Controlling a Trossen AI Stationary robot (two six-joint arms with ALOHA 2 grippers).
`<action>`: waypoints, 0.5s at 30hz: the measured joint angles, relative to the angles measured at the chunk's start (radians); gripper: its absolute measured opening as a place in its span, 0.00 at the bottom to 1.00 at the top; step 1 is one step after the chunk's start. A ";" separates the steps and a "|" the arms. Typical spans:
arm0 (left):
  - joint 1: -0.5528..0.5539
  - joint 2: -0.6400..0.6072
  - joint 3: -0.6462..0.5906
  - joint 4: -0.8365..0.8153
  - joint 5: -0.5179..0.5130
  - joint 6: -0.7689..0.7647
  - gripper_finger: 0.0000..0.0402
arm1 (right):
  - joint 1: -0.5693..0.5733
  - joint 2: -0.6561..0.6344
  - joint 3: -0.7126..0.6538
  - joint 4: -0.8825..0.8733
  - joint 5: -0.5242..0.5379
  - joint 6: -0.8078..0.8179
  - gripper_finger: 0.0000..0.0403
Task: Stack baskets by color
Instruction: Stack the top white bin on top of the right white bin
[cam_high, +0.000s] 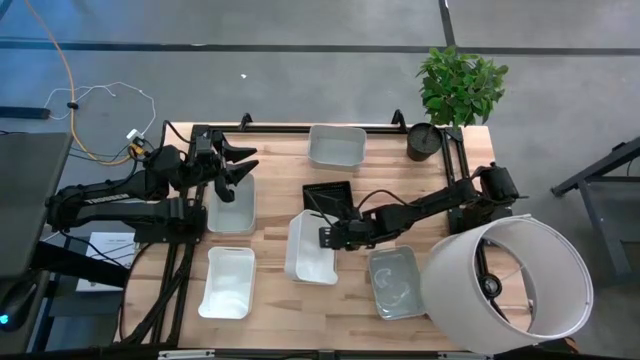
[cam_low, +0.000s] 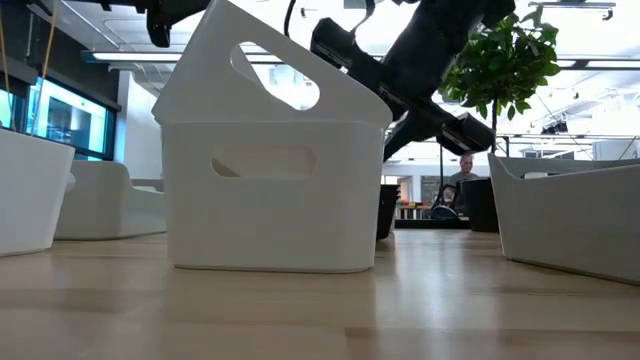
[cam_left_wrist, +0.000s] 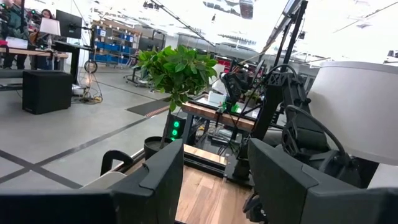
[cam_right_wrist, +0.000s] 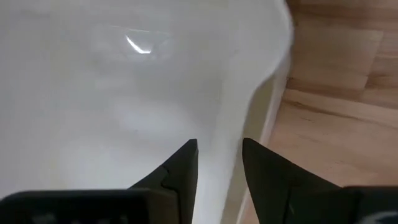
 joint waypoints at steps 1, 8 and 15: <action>0.000 0.000 0.000 0.000 0.000 0.000 0.42 | 0.000 0.000 0.000 0.001 0.000 0.000 0.28; 0.000 0.000 0.000 0.000 0.000 0.000 0.42 | 0.006 0.000 0.000 -0.007 0.000 0.005 0.28; 0.000 0.000 0.000 0.000 0.000 0.000 0.42 | 0.006 0.000 0.000 -0.007 0.000 0.016 0.28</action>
